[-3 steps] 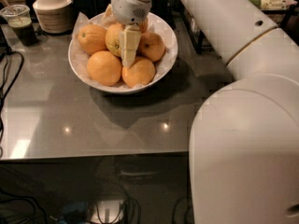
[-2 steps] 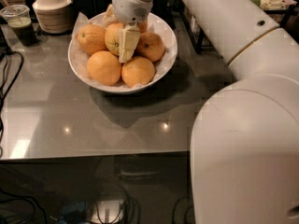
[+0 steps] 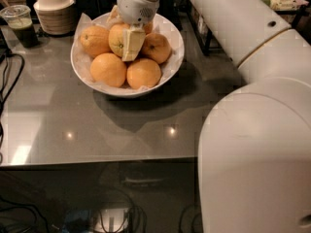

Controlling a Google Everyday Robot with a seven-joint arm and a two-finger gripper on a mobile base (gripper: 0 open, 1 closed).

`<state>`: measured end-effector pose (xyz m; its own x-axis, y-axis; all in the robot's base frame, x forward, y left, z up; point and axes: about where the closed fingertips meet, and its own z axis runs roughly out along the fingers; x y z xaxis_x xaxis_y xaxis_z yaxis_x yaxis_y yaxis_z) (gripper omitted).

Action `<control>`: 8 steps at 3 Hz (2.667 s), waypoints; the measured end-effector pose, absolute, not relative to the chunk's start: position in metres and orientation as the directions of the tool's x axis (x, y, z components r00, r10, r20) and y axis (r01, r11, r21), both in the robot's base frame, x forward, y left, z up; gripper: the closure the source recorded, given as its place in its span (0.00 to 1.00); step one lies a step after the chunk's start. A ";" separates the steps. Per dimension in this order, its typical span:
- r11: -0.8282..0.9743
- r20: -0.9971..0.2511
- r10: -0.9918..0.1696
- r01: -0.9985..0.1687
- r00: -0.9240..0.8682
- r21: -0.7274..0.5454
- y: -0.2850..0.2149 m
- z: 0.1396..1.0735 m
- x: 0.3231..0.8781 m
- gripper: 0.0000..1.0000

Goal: Pick orange from white bowl

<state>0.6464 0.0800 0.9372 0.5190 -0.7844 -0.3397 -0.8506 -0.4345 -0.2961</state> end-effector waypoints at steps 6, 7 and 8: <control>-0.391 -0.337 -0.790 -0.844 0.513 -0.368 0.073 0.958 0.636 1.00; -0.320 -0.334 -0.791 -0.812 0.513 -0.488 0.068 0.985 0.612 1.00; -0.236 -0.324 -0.793 -0.750 0.516 -0.618 0.058 1.033 0.552 1.00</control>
Offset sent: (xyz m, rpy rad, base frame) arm 0.0000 0.0000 0.0000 0.0000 0.0000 0.0000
